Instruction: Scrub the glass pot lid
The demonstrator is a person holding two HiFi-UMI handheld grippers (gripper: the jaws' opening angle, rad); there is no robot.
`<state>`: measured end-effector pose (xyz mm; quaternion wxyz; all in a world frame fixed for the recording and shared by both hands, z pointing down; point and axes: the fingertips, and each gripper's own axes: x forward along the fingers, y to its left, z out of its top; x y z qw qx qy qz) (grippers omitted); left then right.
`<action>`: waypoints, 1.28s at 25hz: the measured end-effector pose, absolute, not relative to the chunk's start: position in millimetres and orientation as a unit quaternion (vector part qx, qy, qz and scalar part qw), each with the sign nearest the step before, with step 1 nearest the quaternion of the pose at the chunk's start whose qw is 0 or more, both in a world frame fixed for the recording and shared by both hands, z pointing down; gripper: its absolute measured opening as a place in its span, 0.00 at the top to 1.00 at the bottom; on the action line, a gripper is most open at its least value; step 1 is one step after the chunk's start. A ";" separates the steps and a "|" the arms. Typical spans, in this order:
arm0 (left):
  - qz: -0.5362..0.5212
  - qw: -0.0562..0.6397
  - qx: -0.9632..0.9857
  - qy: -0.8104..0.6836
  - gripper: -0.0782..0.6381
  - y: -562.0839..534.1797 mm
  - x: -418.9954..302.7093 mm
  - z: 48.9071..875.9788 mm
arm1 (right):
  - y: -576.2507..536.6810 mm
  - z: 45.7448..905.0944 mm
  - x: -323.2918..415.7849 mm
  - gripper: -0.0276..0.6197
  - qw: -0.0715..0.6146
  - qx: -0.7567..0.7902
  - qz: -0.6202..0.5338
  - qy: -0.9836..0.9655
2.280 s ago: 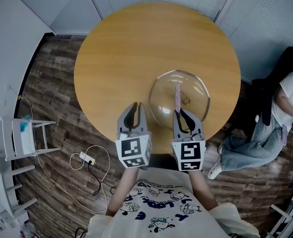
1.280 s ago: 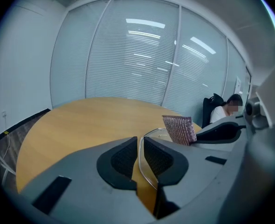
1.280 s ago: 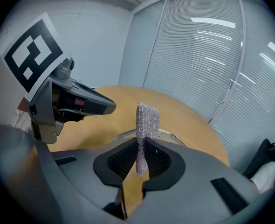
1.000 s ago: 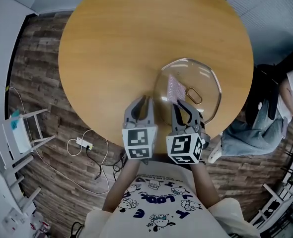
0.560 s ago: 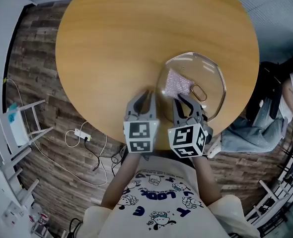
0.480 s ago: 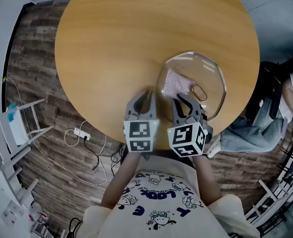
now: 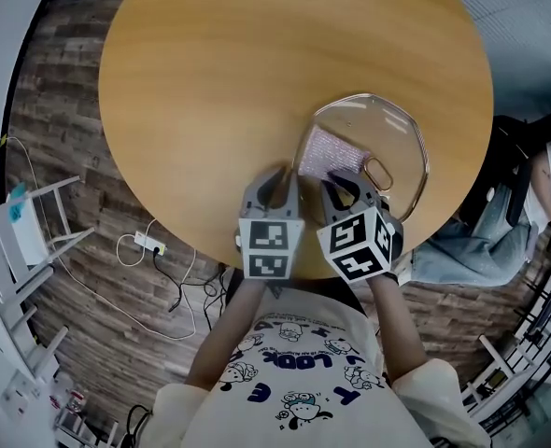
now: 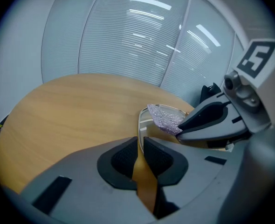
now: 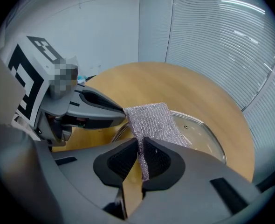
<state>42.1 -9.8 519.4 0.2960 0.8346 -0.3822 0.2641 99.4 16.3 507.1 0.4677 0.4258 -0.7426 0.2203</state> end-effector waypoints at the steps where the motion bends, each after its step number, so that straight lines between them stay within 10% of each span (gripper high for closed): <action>1: 0.268 0.297 0.834 -0.379 0.82 -8.9 43.7 521.4 | 15.8 507.7 99.4 0.89 0.469 0.422 0.225 -0.743; 32: 0.305 0.326 0.820 -0.359 0.84 -5.6 55.4 536.6 | 9.2 514.1 96.5 0.89 0.489 0.356 0.306 -0.735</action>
